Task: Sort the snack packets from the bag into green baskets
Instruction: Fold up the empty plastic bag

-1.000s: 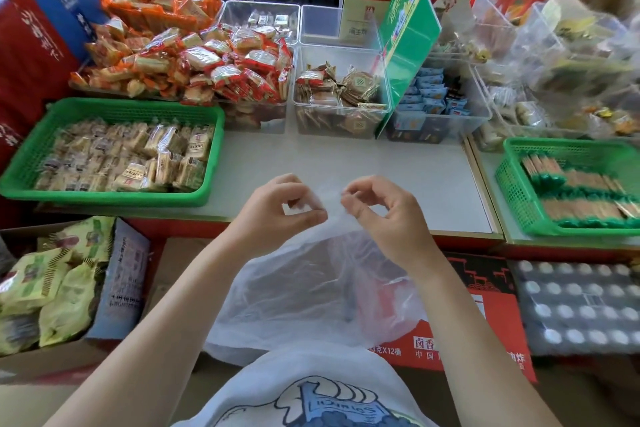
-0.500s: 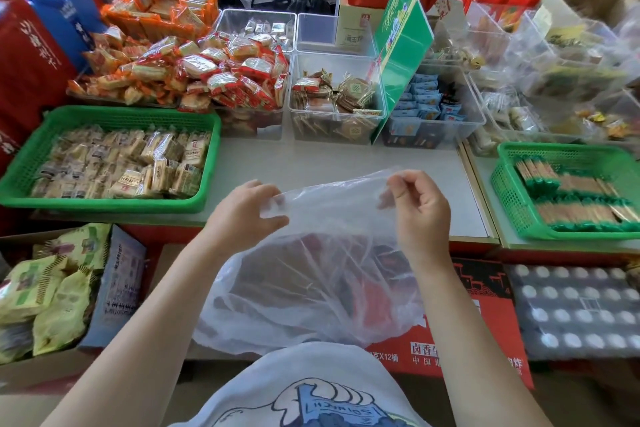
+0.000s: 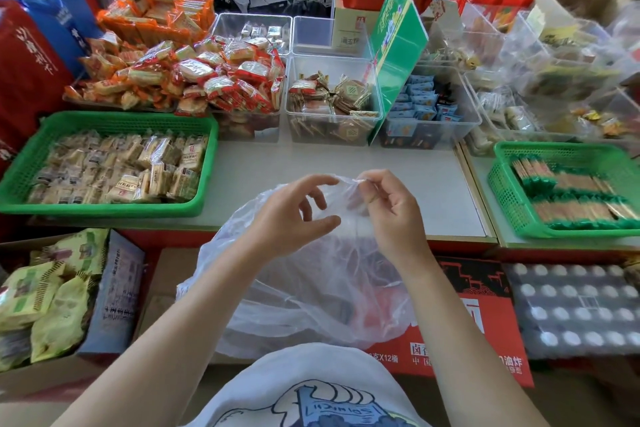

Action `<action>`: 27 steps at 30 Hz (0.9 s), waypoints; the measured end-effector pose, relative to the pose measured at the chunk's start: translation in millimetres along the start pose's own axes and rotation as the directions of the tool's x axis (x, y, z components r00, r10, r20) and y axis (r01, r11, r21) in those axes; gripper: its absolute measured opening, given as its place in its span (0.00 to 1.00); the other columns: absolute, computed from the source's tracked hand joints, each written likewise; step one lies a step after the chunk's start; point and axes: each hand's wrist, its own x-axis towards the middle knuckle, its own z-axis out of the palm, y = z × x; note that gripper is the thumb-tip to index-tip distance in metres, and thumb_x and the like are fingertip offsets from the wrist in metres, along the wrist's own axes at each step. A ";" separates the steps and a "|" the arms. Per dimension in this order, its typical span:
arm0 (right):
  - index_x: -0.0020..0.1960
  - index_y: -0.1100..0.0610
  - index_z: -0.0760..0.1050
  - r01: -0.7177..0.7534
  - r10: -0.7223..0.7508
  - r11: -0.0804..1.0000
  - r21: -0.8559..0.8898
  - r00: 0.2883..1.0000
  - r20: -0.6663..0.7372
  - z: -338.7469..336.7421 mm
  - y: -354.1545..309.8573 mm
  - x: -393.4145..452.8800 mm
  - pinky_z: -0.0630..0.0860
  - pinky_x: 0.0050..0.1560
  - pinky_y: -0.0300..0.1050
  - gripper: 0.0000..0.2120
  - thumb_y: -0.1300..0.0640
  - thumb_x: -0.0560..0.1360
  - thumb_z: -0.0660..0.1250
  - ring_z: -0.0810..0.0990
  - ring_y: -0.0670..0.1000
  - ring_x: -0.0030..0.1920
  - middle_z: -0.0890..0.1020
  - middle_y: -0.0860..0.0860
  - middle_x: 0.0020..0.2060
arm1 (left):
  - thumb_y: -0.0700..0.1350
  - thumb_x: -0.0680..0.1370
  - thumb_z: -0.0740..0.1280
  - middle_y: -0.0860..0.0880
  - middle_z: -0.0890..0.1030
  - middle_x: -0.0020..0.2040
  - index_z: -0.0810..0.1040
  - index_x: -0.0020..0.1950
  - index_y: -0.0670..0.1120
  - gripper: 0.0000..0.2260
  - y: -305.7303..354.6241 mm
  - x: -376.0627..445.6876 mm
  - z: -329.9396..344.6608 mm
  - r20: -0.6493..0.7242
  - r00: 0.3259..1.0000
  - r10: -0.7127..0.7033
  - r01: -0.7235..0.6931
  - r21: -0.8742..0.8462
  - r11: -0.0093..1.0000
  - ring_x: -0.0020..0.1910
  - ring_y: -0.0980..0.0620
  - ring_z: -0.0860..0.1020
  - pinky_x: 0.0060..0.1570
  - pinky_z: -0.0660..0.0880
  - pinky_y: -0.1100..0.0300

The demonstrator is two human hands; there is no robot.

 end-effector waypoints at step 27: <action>0.49 0.62 0.81 -0.107 0.103 0.989 0.099 0.994 0.046 -16.7 1.1 7.8 0.76 0.44 0.34 0.09 0.57 0.81 0.67 0.81 0.43 0.40 0.84 0.51 0.39 | 0.48 0.71 0.75 0.48 0.87 0.49 0.83 0.53 0.50 0.11 10.5 16.3 -12.6 0.241 0.959 -0.152 0.245 -0.427 0.870 0.51 0.51 0.85 0.56 0.79 0.59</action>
